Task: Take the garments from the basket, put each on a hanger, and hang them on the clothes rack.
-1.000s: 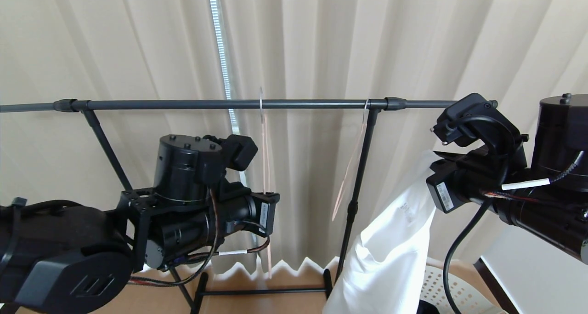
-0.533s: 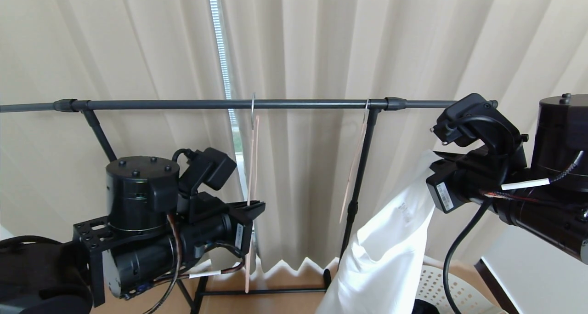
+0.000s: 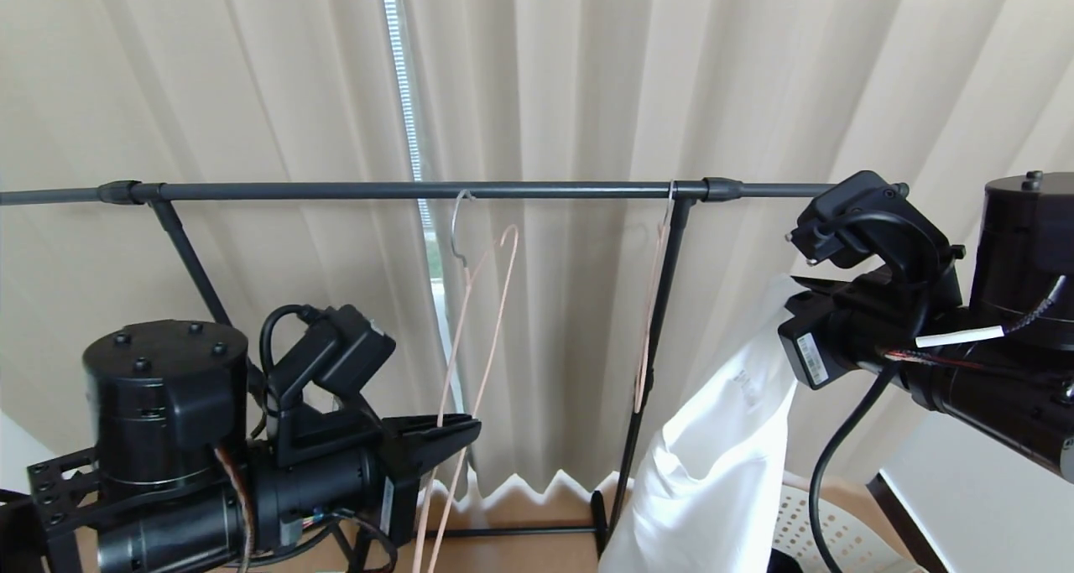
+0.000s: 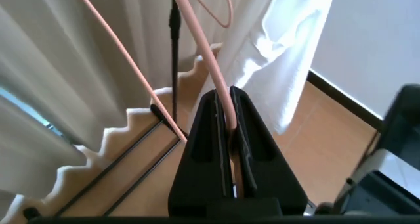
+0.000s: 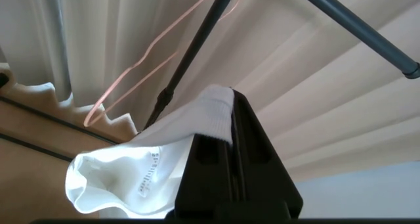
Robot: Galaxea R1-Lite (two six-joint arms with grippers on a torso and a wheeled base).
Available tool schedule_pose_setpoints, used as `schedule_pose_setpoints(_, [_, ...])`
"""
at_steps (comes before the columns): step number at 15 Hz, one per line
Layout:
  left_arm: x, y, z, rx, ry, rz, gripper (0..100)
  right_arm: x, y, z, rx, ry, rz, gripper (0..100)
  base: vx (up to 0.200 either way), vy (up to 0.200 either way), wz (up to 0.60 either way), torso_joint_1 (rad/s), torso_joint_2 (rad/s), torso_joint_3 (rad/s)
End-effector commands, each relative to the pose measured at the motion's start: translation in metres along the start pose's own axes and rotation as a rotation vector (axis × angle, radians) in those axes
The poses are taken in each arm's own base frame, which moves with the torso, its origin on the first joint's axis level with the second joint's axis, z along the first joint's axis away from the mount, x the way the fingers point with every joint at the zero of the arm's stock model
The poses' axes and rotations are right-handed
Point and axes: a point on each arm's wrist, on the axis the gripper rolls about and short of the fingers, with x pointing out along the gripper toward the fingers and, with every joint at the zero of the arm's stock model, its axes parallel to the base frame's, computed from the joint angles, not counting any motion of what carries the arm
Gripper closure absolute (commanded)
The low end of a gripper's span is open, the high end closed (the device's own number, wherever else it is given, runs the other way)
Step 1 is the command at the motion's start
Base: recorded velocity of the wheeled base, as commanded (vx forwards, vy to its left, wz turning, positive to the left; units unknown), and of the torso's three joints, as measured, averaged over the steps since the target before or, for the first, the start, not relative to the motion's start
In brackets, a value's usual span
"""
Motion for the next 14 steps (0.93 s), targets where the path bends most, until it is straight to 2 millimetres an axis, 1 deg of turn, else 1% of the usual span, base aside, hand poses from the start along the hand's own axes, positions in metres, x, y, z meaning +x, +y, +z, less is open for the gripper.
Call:
schedule_pose_setpoints(1, [-0.016, 0.000, -0.004, 0.028, -0.014, -0.030, 100, 0.001, 0.000, 0.000, -0.001, 0.000, 0.001, 100, 0.000, 0.000, 0.00, 0.000, 0.00, 0.000])
schedule_pose_setpoints(3, [-0.028, 0.006, -0.009, 0.081, -0.030, -0.098, 100, 0.002, 0.001, 0.001, -0.001, 0.001, 0.002, 100, 0.000, 0.000, 0.00, 0.000, 0.00, 0.000])
schedule_pose_setpoints(7, [-0.035, 0.007, -0.008, 0.097, -0.055, -0.187, 100, 0.011, 0.003, 0.001, 0.011, 0.018, -0.006, 100, 0.000, 0.000, 0.00, 0.000, 0.00, 0.000])
schedule_pose_setpoints(9, [-0.035, 0.006, -0.009, 0.114, -0.052, -0.216, 100, 0.016, 0.000, 0.001, 0.017, 0.024, -0.019, 100, 0.000, 0.000, 0.00, 0.000, 0.00, 0.000])
schedule_pose_setpoints(10, [-0.034, 0.006, -0.013, 0.133, -0.045, -0.250, 100, 0.022, -0.003, 0.003, 0.034, 0.022, -0.039, 100, 0.000, 0.000, 0.00, 0.000, 0.00, 0.000])
schedule_pose_setpoints(13, [-0.031, 0.003, -0.016, 0.168, -0.035, -0.320, 100, 0.038, -0.003, 0.002, 0.074, 0.016, -0.073, 100, 0.000, 0.000, 0.00, 0.000, 0.00, 0.000])
schedule_pose_setpoints(14, [-0.030, 0.000, -0.016, 0.171, -0.032, -0.344, 100, 0.040, -0.004, 0.003, 0.076, 0.017, -0.079, 100, 0.000, 0.000, 0.00, 0.000, 0.00, 0.000])
